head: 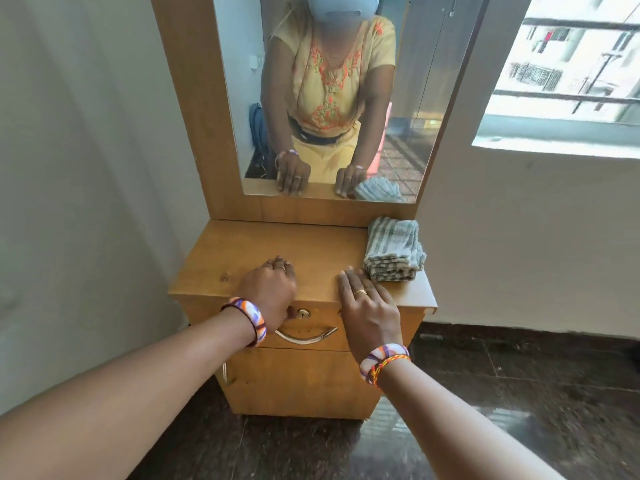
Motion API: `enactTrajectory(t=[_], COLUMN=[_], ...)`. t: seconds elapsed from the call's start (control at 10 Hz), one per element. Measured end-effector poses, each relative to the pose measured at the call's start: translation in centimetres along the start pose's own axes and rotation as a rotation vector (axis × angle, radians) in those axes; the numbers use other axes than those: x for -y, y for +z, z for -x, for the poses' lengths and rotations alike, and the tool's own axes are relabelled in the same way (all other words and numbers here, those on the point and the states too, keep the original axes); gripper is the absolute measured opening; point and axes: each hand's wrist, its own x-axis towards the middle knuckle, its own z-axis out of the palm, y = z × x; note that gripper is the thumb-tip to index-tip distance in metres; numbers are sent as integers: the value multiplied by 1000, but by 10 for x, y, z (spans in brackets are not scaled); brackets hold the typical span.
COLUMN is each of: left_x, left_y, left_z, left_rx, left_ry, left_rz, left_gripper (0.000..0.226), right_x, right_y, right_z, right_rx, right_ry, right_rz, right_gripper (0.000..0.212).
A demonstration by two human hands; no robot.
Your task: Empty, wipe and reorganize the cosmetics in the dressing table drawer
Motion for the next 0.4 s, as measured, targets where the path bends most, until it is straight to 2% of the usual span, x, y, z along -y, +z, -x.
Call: enactTrajectory(t=[0.1,0.2,0.3,0.4], left_x=[13,24,39,58], left_y=[-41,-98,-181,-281], left_z=[-1,-12,-34,-50], left_rx=[192,235,17,-386], left_ry=[67,92,109,66], left_rz=[24,46,-23,-97], left_gripper=[66,52,42,59], right_x=[-5,-15,-37,-57], right_y=[-19,-59,-123,-202], right_z=[-15,-51,-123,-215], right_rx=[210,233,50,-332], right_ry=[-110,-262,-296,-202], right_rz=[41,54,70,108], right_gripper=[45,25,24,41])
